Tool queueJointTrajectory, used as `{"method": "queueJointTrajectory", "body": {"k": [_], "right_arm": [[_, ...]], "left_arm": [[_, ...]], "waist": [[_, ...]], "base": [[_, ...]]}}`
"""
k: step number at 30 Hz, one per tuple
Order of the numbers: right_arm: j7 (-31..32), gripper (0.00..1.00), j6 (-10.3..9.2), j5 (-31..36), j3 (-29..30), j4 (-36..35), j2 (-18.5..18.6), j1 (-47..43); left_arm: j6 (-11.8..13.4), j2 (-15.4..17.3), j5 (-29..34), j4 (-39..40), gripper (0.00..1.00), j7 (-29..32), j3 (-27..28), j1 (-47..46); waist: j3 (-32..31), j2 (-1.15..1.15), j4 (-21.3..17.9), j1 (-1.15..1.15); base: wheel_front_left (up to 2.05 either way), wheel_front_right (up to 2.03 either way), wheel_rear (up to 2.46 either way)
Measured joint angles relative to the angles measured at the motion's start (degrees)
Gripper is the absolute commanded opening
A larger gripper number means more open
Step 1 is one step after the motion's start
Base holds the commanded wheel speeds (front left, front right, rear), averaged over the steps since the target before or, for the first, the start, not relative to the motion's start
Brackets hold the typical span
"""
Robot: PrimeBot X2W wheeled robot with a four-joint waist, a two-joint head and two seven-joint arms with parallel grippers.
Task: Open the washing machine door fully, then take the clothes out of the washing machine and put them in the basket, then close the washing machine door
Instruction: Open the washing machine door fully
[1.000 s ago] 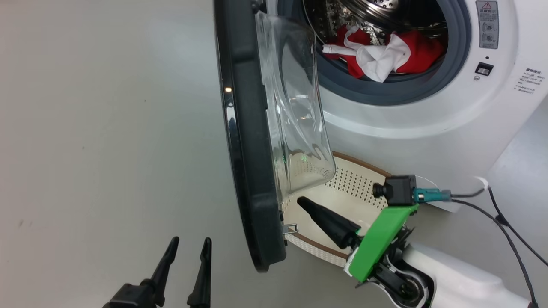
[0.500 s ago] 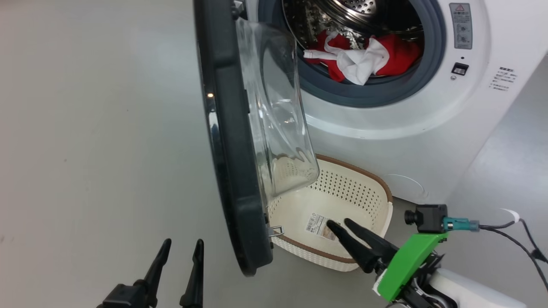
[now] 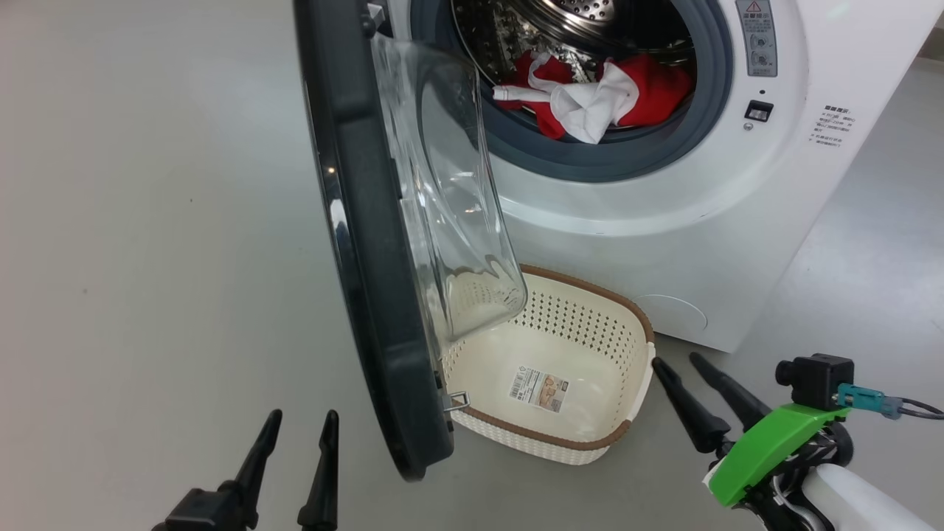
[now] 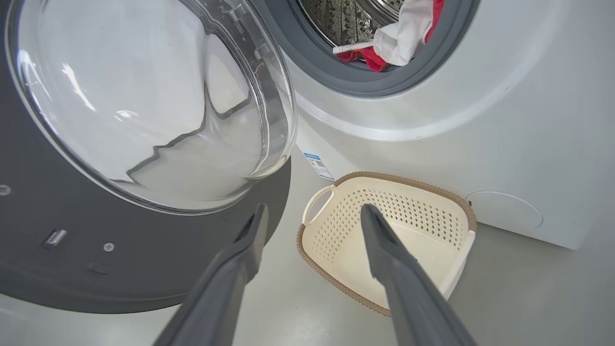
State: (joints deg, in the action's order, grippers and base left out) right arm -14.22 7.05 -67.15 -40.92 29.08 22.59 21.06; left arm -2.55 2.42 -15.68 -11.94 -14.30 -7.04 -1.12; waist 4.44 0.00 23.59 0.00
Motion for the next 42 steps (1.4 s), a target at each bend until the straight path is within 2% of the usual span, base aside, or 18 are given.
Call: {"method": "queueJointTrajectory", "body": {"k": [6,12,23,31,42], "right_arm": [[-0.1,1.00,0.01,14.4,13.3,-0.5,-3.5,-6.5],[-0.2,1.00,0.01,25.7,23.7,-3.4,-7.4,-12.2],[-0.3,1.00,0.07,39.7,36.6,-10.2,-13.5,-17.8],[-0.3,1.00,0.07,44.7,41.7,-13.9,-15.7,-19.4],[-0.4,1.00,0.07,47.2,43.9,-13.4,-17.7,-23.4]], "left_arm": [[0.0,0.0,0.1,0.0,1.00,0.0,0.3,0.0],[0.0,0.0,0.1,-0.2,1.00,0.0,0.5,0.1],[-0.5,0.0,0.6,-0.5,1.00,0.0,1.0,0.1],[-0.5,0.0,0.7,-0.5,1.00,0.0,1.0,0.1],[-0.5,0.0,0.7,-0.5,1.00,0.0,1.1,0.3]], "waist": [[-0.2,0.00,-0.4,0.00],[-0.7,0.00,-0.3,0.00],[-1.4,0.00,-0.3,0.00],[-1.6,0.00,-0.3,0.00],[-2.1,0.00,-0.7,0.00]], "base": [[0.00,0.00,0.00],[0.00,0.00,0.00],[0.00,0.00,0.00],[0.00,0.00,0.00],[0.00,0.00,0.00]]}}
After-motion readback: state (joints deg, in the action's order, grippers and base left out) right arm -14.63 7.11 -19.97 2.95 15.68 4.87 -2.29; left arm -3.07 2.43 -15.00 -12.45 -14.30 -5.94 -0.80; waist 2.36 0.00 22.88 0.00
